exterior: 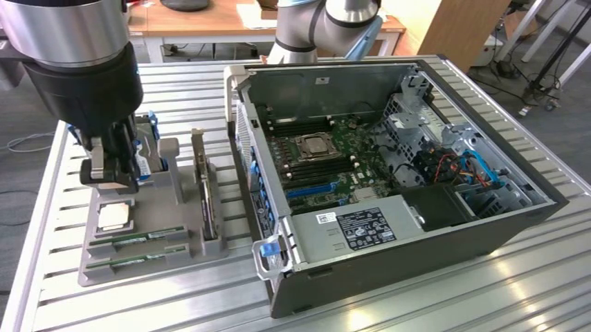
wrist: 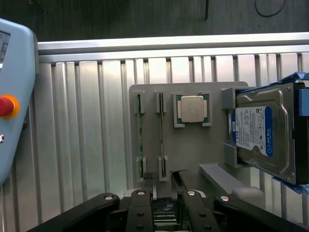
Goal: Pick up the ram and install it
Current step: 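Pick up the ram and move it above insertion slot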
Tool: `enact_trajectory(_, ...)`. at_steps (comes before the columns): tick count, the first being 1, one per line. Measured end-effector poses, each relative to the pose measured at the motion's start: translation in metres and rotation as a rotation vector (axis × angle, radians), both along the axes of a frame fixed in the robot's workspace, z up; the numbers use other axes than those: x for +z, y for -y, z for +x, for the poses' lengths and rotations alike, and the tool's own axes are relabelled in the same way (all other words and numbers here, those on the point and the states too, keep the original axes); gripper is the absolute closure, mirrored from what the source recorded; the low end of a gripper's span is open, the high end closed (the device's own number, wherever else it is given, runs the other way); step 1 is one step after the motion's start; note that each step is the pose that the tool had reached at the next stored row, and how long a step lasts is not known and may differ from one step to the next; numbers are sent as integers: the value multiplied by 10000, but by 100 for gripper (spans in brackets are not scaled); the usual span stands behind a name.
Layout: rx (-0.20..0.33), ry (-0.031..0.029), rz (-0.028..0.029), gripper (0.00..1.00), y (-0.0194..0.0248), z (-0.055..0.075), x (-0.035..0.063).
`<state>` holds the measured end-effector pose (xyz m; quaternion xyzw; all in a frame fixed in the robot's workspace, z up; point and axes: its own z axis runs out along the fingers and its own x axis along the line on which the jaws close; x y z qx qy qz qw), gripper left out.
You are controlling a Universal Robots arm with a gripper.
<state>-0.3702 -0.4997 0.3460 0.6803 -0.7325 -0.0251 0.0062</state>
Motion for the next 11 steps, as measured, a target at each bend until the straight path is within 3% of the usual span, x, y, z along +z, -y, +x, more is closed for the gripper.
enact_trajectory(11,0,0,0,70,14,0,-86)
